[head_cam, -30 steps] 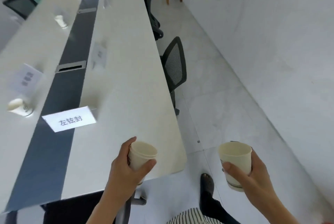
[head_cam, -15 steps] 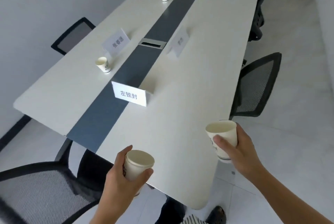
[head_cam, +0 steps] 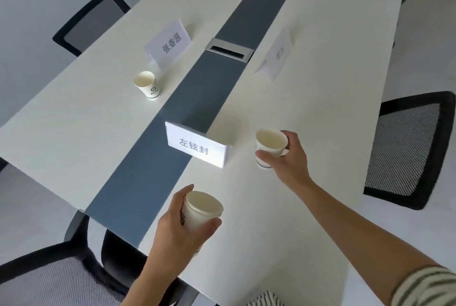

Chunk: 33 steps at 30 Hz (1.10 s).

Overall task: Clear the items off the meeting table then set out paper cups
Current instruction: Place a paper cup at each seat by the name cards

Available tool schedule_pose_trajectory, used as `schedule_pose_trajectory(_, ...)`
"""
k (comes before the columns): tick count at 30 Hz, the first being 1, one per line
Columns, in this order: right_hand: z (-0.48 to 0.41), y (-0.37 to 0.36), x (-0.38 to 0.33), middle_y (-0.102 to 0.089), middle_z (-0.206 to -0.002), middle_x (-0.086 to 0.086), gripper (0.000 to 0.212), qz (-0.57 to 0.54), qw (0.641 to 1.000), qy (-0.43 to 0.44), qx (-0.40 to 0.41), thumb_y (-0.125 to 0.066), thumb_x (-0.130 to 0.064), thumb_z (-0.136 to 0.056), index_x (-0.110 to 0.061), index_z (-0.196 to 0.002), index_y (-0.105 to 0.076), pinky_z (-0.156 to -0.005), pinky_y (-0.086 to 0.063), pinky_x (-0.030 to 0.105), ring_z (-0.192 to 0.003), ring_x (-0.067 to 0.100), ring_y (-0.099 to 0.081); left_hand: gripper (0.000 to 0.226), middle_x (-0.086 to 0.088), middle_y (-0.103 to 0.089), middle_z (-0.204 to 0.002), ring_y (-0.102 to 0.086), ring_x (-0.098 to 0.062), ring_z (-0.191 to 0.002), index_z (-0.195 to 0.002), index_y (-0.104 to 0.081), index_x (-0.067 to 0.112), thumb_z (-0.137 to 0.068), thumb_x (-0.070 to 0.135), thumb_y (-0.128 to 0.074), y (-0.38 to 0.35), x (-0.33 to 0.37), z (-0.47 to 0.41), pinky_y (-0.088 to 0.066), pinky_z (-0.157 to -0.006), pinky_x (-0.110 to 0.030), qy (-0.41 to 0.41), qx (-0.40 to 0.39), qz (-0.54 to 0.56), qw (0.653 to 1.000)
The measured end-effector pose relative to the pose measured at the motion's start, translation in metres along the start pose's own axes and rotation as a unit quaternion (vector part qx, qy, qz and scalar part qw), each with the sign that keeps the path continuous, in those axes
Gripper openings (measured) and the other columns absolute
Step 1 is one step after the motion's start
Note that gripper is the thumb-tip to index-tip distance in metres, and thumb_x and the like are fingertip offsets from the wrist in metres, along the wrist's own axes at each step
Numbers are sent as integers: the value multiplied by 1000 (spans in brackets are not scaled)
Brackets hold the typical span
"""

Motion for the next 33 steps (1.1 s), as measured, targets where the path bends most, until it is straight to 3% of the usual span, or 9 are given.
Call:
schedule_pose_trajectory(4, -46, -34, 10, -58, -101, -13, 68, 44, 999, -11, 12, -86, -27, -64, -24, -119, -45, -75, -46, 22, -96, 18, -60, 70, 11, -62, -99, -61, -2, -85, -124, -42, 43, -69, 27, -83, 0, -8, -35, -50, -53, -10, 13, -25, 4, 1000)
schedule_pose_trajectory(11, -75, -59, 48, -58, -104, -8, 68, 132, 990, -47, 28, -82, -27, -67, -20, -121, -42, -79, -51, 35, -97, 24, -61, 75, 20, -63, -99, -59, 5, -92, -128, -44, 38, -65, 33, -84, 3, -27, -73, -50, -75, -19, 37, -54, -24, 998)
schedule_pose_trajectory(16, -77, -56, 60, -60, -107, -10, 68, 150, 986, -64, 23, -81, -30, -65, -24, -120, -42, -78, -54, 38, -97, 22, -63, 77, 20, -61, -103, -62, -4, -92, -128, -41, 43, -65, 34, -84, -6, -20, -101, -50, -75, -20, 37, -67, -27, 997)
schedule_pose_trajectory(21, -56, -38, 57, -54, -127, -6, 77, 176, 980, -94, 16, -79, -27, -69, -24, -135, -38, -91, -46, 32, -113, 13, -55, 67, 21, -63, -99, -61, -1, -92, -115, -48, 39, -61, 34, -86, -20, 1, -113, -55, -67, -21, 14, -93, -31, 995)
schedule_pose_trajectory(24, -25, -12, 37, -65, -107, -7, 45, 145, 983, -108, 42, -74, -24, -77, -20, -119, -57, -87, -51, 30, -96, 10, -62, 68, 27, -60, -100, -60, 0, -88, -114, -50, 42, -57, 38, -86, -29, 19, -110, -59, -67, -32, -17, -125, -38, 991)
schedule_pose_trajectory(27, 18, 10, 3, -71, -78, -3, 16, 33, 989, -147, -2, -74, -27, -80, -17, -93, -71, -67, -50, 22, -73, 9, -65, 69, 27, -58, -103, -58, -1, -95, -112, -48, 47, -56, 39, -87, -42, 40, -95, -56, -71, -24, -80, -163, -51, 982)
schedule_pose_trajectory(30, 68, 28, -21, -72, -73, 6, 14, -32, 986, -149, -63, -75, -28, -80, -17, -88, -73, -55, -47, 19, -65, 8, -62, 71, 25, -57, -110, -56, -1, -100, -113, -48, 47, -57, 36, -89, -58, 58, -68, -52, -73, -16, -139, -207, -66, 966)
schedule_pose_trajectory(33, 114, 48, -22, -69, -69, 4, 12, -62, 986, -144, -50, -78, -19, -78, -12, -87, -73, -52, -45, 18, -59, 8, -58, 74, 21, -59, -112, -57, -5, -102, -117, -48, 45, -55, 39, -89, -74, 68, -34, -52, -79, -21, -184, -246, -82, 948)
Point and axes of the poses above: each hand's wrist, its own z-axis away from the middle knuckle, its own y-axis out of the back of the hand, x = y × z, the point moved 4 cm from there along -z, towards the middle knuckle
